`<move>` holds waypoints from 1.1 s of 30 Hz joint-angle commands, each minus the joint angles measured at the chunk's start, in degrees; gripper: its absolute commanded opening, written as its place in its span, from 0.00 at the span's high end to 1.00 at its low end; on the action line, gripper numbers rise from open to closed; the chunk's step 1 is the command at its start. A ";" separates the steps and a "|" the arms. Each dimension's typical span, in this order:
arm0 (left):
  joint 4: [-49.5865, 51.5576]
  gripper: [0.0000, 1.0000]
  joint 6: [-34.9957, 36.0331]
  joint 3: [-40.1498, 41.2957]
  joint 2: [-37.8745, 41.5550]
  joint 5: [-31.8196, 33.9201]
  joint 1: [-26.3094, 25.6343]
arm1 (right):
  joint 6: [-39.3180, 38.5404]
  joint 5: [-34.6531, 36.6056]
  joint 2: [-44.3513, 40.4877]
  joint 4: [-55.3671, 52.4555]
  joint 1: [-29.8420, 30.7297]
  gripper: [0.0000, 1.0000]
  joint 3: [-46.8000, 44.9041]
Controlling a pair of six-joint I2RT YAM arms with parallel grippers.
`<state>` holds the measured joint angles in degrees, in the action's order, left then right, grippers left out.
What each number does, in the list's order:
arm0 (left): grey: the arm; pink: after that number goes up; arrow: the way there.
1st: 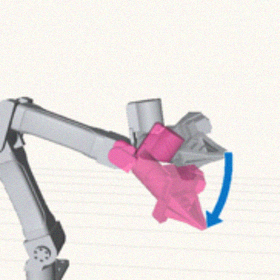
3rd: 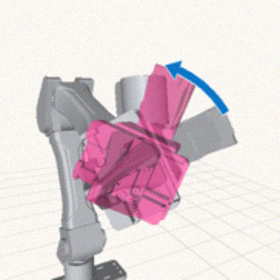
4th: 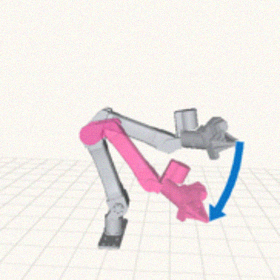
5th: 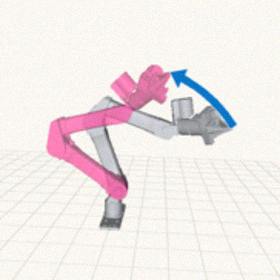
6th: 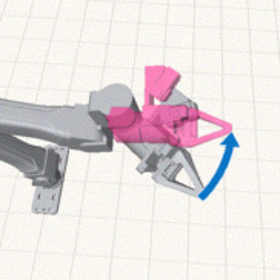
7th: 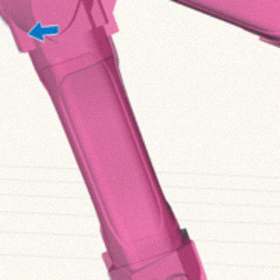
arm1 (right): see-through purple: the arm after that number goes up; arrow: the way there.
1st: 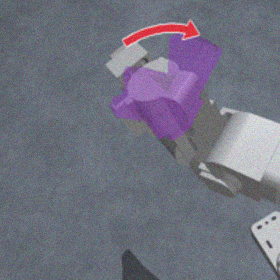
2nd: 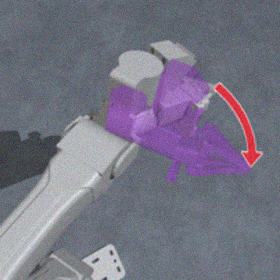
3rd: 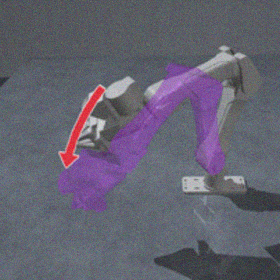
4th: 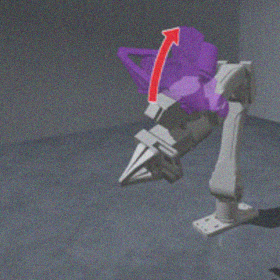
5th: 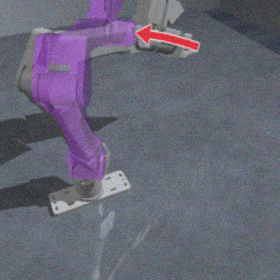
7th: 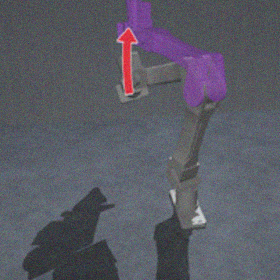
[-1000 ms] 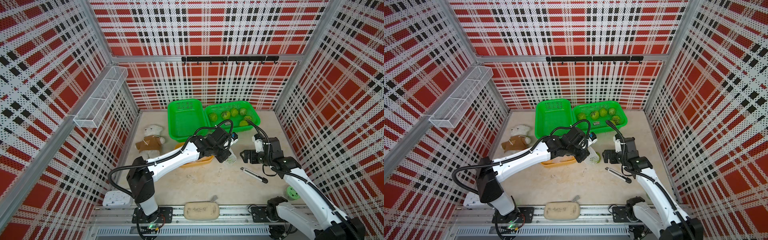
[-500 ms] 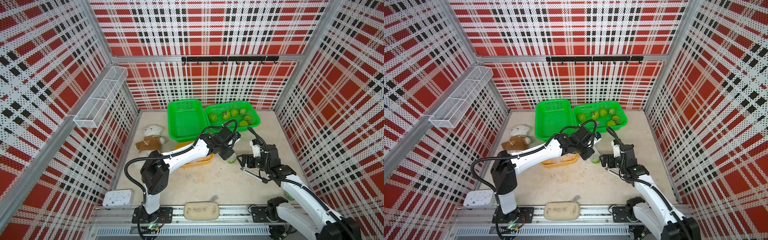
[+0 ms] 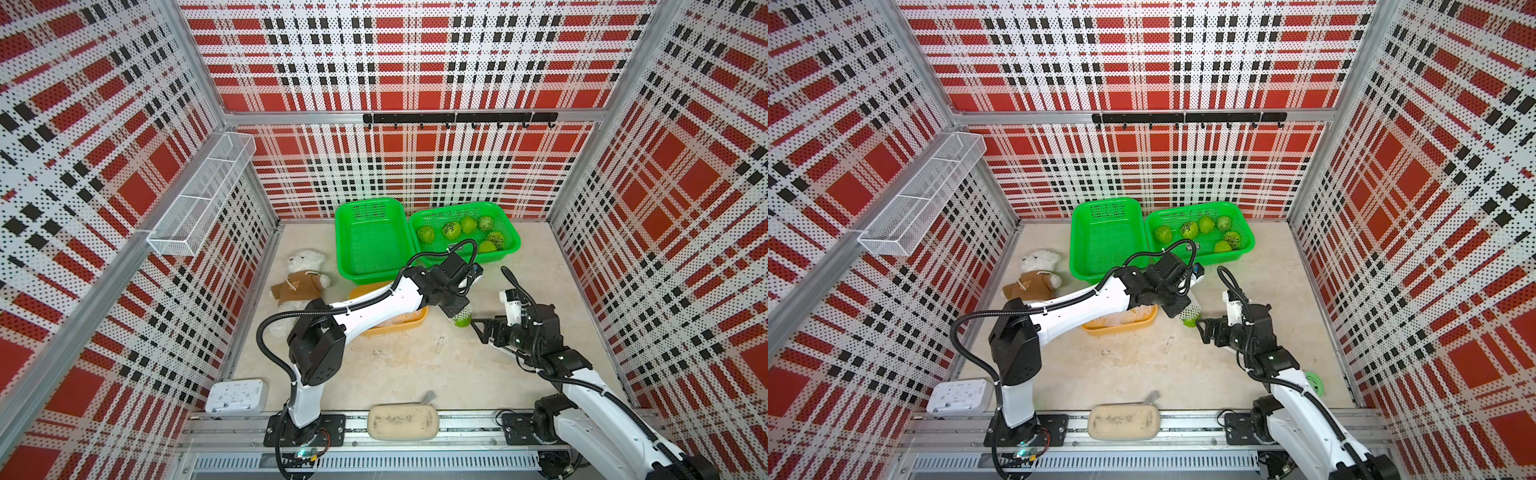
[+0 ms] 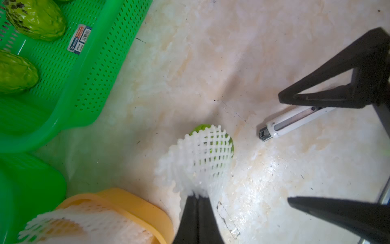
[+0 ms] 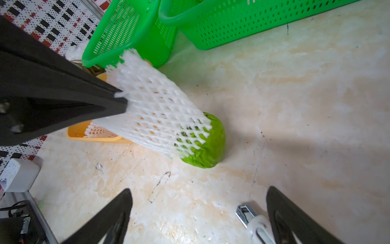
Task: Sleeve custard apples in foam nets
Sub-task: Put on the foam net on the custard apple.
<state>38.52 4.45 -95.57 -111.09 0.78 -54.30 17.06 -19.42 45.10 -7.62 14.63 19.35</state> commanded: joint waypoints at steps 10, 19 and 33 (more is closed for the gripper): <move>-0.14 1.00 1.56 -4.65 -4.69 -6.49 -0.45 | 2.51 8.08 -2.84 1.87 9.02 0.00 -0.22; 3.44 1.00 -1.00 -10.17 -8.98 -7.27 2.26 | 5.32 12.20 -7.35 1.82 10.25 0.00 -2.13; 8.29 1.00 1.62 -21.80 -16.52 -7.88 3.33 | 9.86 15.47 -5.32 5.26 10.44 0.00 -3.81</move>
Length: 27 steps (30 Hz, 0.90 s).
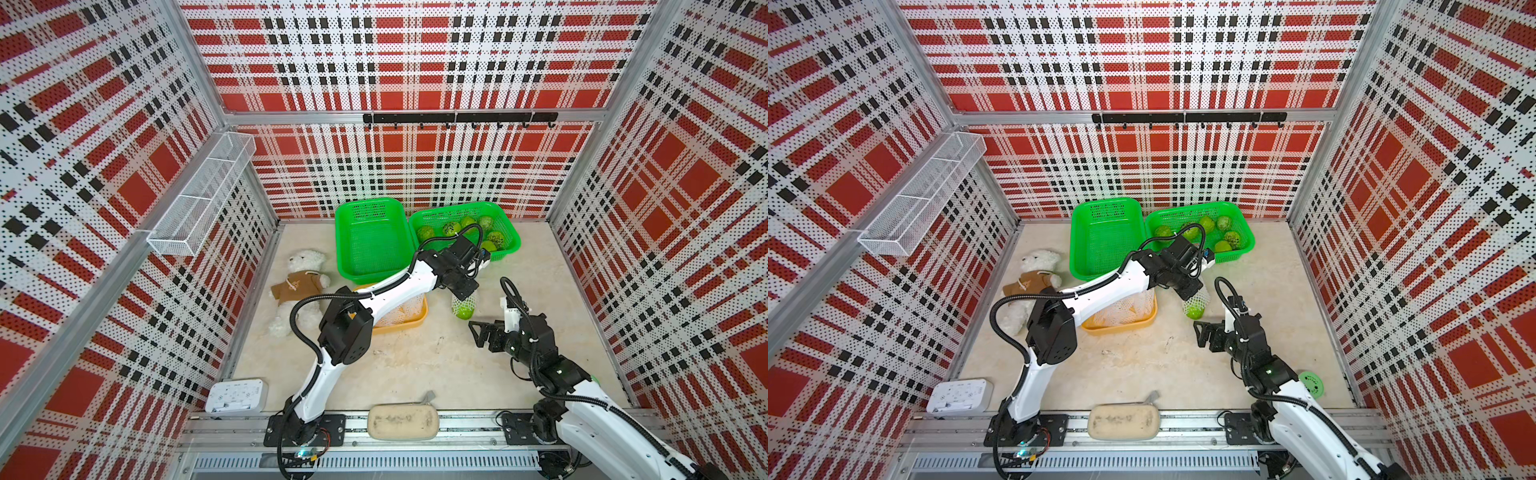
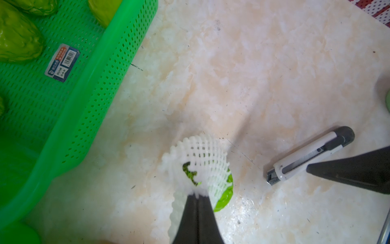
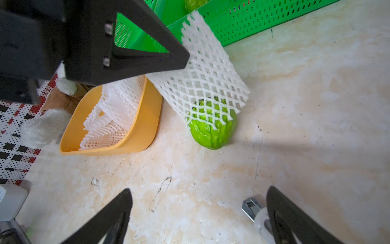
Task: Sleeve custard apples in foam nets
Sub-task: Put on the foam net on the custard apple.
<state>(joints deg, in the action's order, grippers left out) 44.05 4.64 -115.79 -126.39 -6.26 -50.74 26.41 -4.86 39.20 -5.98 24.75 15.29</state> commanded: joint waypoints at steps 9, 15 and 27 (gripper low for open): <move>9.78 1.00 4.33 -5.99 -3.90 -3.45 0.02 | -2.55 -1.39 6.16 10.51 0.30 0.00 -0.27; 15.43 1.00 6.27 -10.50 -6.12 -4.92 0.29 | -4.68 -2.51 10.96 16.21 0.25 0.00 -0.60; 15.99 1.00 3.99 -14.71 -9.66 -8.31 1.28 | -9.99 -3.88 22.39 26.55 0.31 0.00 -0.30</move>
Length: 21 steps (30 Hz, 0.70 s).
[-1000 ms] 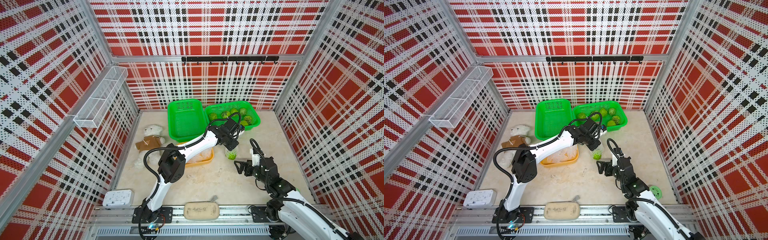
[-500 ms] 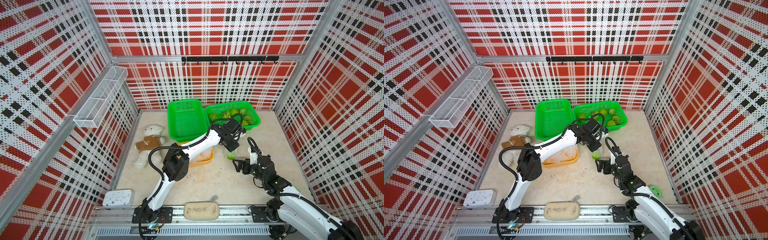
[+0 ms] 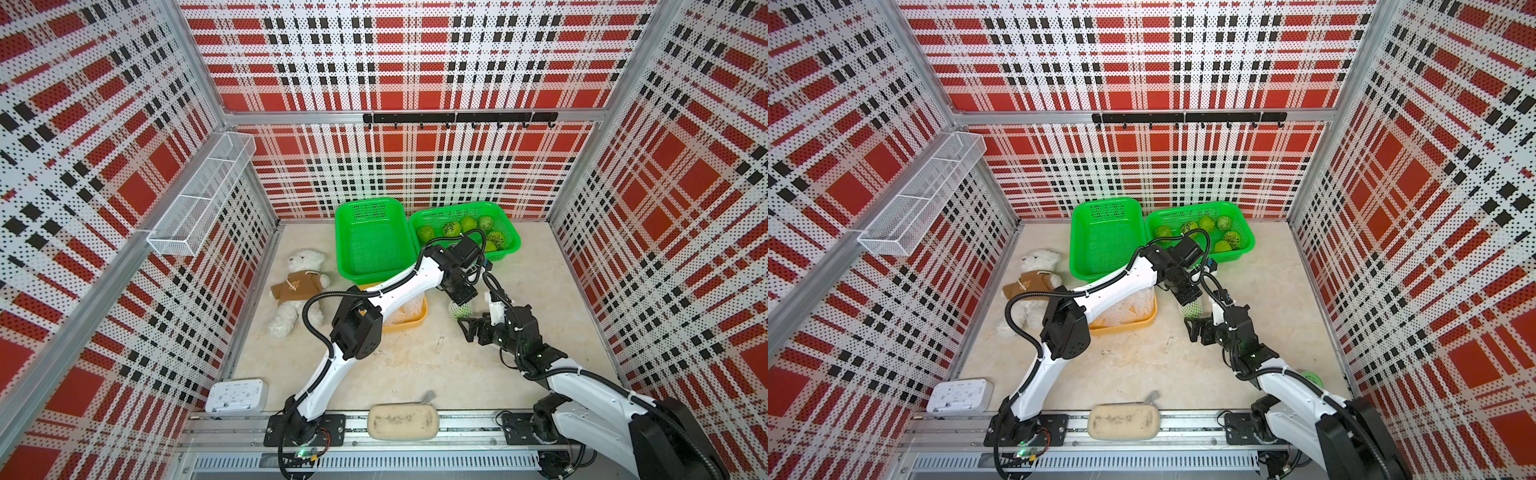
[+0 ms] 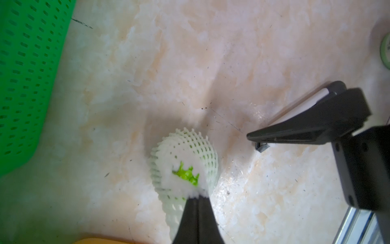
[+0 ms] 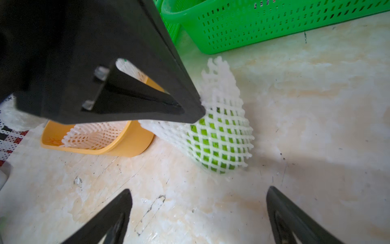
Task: Sleeve custard apples in foam nets
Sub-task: Put on the foam net on the custard apple.
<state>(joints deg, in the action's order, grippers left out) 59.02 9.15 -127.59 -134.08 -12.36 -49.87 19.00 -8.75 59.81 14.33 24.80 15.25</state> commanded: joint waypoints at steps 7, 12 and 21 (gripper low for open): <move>2.03 1.00 -2.64 -4.38 -4.24 -0.79 1.22 | -3.19 1.89 9.65 14.03 0.25 0.00 -0.02; 2.71 1.00 -3.58 -4.69 -4.14 -1.20 2.40 | -4.99 2.89 15.39 19.66 0.68 0.00 1.35; 2.95 1.00 -3.36 -4.77 -4.45 -3.77 2.93 | -10.20 8.72 23.46 25.39 3.60 0.00 4.63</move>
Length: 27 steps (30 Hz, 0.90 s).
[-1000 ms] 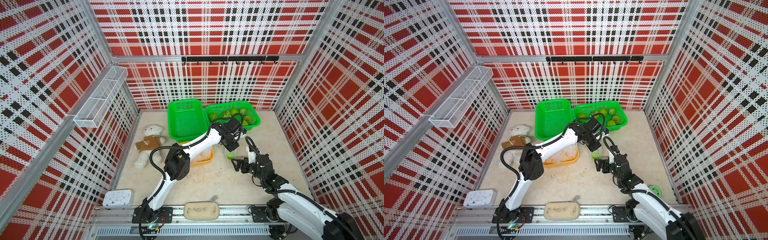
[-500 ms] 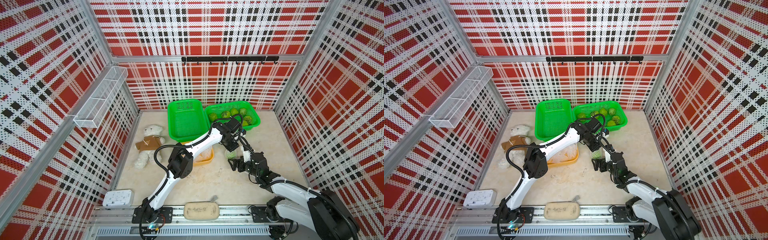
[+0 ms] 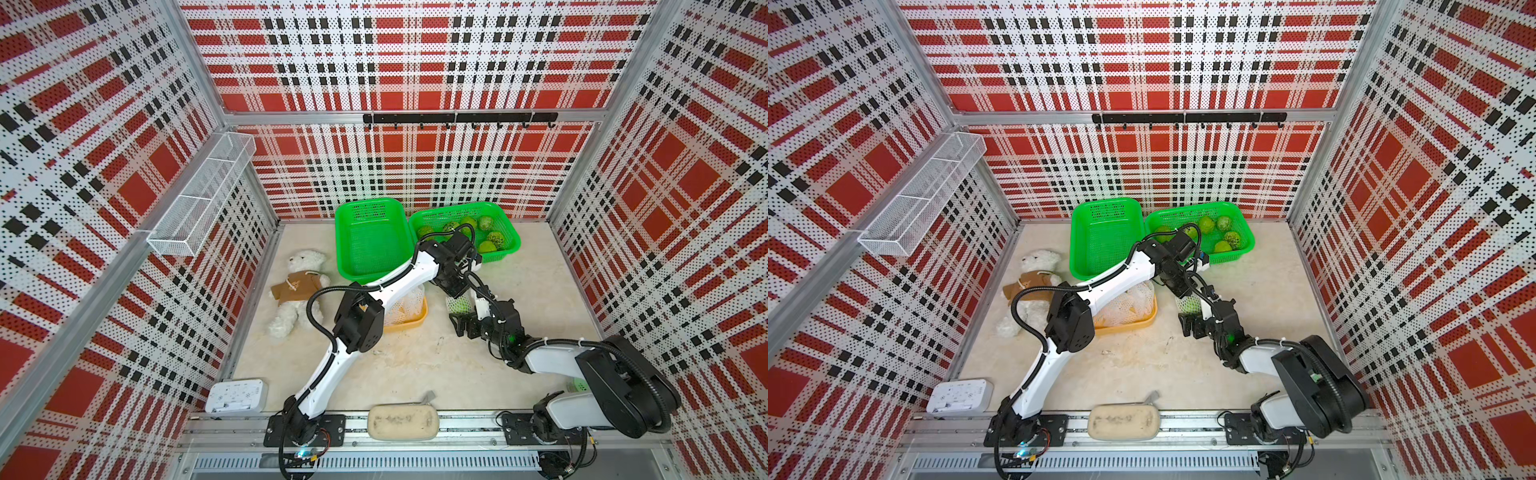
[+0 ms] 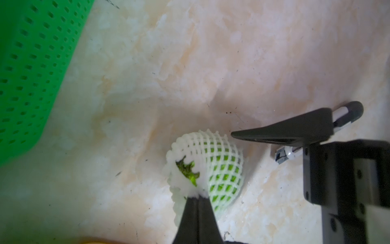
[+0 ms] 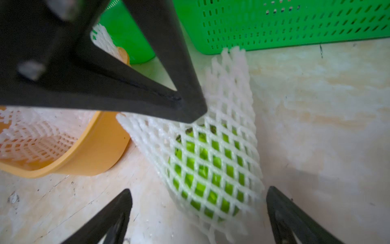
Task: Sleeve custard apples in foam nets
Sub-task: Put on the foam net on the custard apple.
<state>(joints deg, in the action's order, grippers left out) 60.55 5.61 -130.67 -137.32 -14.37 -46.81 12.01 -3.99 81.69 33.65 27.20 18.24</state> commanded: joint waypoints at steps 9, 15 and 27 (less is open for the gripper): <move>2.28 1.00 2.08 -4.29 -2.70 -3.11 -1.09 | -4.10 12.13 5.21 3.67 3.35 0.00 5.12; 3.13 1.00 2.11 -5.58 -4.17 -3.34 -1.18 | -5.06 13.49 7.06 1.74 4.26 0.00 7.34; 5.58 1.00 4.50 -6.83 -4.63 -6.89 -3.24 | -7.38 16.10 4.56 1.07 7.42 0.00 5.82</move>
<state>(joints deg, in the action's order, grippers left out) 65.10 7.92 -135.92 -140.03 -15.51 -46.06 9.58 13.41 88.12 30.15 32.97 22.92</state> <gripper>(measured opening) 0.046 0.998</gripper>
